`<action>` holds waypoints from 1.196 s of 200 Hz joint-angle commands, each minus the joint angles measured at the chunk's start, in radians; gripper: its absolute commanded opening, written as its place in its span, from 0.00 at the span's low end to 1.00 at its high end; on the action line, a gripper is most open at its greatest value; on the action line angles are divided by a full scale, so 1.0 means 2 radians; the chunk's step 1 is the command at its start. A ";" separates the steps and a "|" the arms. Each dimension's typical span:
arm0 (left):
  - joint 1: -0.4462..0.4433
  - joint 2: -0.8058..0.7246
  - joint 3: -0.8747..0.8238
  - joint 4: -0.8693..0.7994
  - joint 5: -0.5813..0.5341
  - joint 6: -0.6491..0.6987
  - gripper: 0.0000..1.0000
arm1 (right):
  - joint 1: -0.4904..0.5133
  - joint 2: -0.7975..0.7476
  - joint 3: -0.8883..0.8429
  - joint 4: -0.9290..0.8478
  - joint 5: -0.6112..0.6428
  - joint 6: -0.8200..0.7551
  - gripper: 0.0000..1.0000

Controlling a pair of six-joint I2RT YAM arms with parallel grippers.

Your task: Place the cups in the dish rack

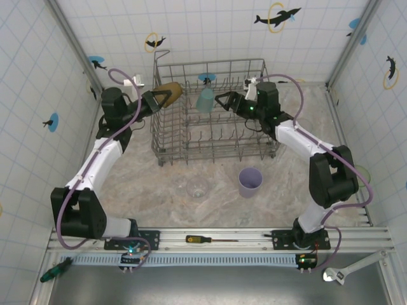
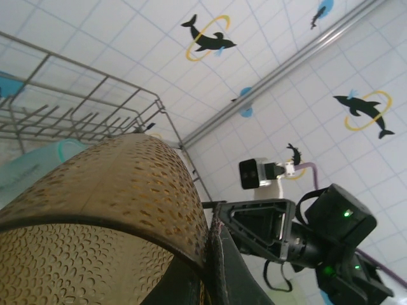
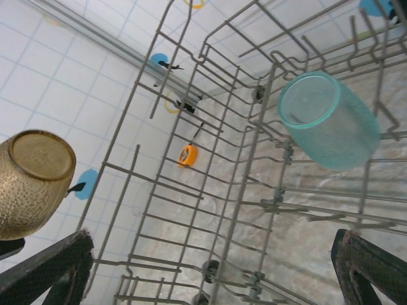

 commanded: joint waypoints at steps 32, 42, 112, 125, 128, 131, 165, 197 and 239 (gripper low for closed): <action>-0.012 0.024 0.013 0.097 0.043 -0.057 0.00 | 0.013 0.022 -0.021 0.104 -0.028 0.062 1.00; -0.014 0.029 0.014 0.104 0.044 -0.063 0.00 | 0.014 0.024 -0.020 0.112 -0.031 0.067 1.00; -0.039 0.085 0.026 0.174 0.054 -0.131 0.00 | 0.024 0.034 -0.019 0.193 -0.048 0.107 1.00; -0.045 0.097 0.030 0.192 0.057 -0.147 0.00 | 0.026 0.037 -0.020 0.209 -0.049 0.114 1.00; -0.047 0.099 0.030 0.195 0.058 -0.150 0.00 | 0.026 0.039 -0.019 0.212 -0.049 0.116 1.00; -0.048 0.101 0.031 0.199 0.058 -0.153 0.00 | 0.026 0.040 -0.019 0.215 -0.050 0.119 1.00; -0.068 0.116 0.033 0.217 0.056 -0.165 0.00 | 0.027 0.053 -0.004 0.242 -0.060 0.144 1.00; -0.090 0.139 0.038 0.259 0.056 -0.201 0.00 | 0.025 0.069 0.010 0.246 -0.062 0.156 1.00; -0.099 0.155 0.044 0.285 0.054 -0.223 0.00 | 0.024 0.070 0.004 0.274 -0.061 0.171 0.98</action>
